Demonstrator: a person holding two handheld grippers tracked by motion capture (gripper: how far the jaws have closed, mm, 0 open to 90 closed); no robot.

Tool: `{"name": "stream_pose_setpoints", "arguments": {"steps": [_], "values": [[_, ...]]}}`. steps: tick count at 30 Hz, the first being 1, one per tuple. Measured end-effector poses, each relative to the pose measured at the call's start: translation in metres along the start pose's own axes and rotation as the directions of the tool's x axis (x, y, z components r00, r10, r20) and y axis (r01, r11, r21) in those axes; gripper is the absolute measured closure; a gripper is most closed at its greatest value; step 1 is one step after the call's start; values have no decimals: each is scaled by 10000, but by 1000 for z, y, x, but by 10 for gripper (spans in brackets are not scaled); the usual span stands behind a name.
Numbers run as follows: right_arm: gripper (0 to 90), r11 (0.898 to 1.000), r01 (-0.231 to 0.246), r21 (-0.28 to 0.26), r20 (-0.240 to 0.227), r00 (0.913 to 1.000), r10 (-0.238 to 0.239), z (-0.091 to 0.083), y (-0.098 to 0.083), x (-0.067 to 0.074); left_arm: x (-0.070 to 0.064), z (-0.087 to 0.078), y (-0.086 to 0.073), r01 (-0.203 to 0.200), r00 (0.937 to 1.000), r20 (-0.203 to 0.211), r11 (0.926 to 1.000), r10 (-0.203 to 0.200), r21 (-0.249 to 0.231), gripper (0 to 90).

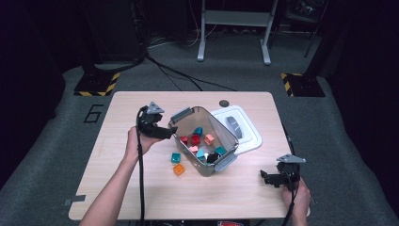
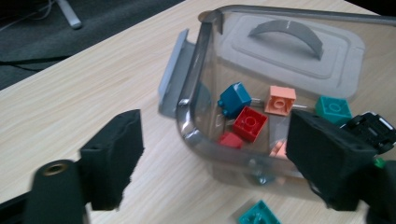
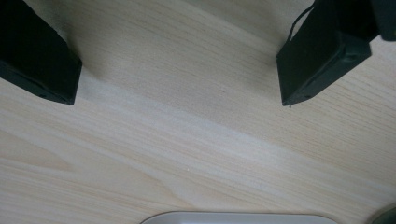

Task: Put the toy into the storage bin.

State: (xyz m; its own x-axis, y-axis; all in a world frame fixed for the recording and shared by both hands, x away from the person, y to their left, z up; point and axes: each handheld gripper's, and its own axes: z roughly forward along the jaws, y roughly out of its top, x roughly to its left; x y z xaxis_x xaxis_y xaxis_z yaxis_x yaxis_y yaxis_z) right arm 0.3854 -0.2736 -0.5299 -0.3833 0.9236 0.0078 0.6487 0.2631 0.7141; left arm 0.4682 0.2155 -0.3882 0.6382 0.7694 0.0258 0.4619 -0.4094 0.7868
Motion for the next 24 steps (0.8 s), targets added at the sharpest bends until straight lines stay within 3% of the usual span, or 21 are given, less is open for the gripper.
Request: {"name": "stream_pose_setpoints", "arguments": {"steps": [4,12,17,24], "values": [[0,10000,-1,0,-1,10000,1,0,0,0,4,-10,-18,247,9997,-55,9995,-248,-176,118],[0,10000,3,2,-1,10000,-3,0,0,0,3,-11,-61,301,9995,-98,9992,-299,247,41],[0,10000,6,2,-1,10000,-6,0,0,0,-5,-4,-80,404,9991,121,9988,-408,276,16],[0,10000,6,2,-2,10000,-6,0,0,0,-31,10,-105,-97,9975,709,9990,66,431,66]]}}
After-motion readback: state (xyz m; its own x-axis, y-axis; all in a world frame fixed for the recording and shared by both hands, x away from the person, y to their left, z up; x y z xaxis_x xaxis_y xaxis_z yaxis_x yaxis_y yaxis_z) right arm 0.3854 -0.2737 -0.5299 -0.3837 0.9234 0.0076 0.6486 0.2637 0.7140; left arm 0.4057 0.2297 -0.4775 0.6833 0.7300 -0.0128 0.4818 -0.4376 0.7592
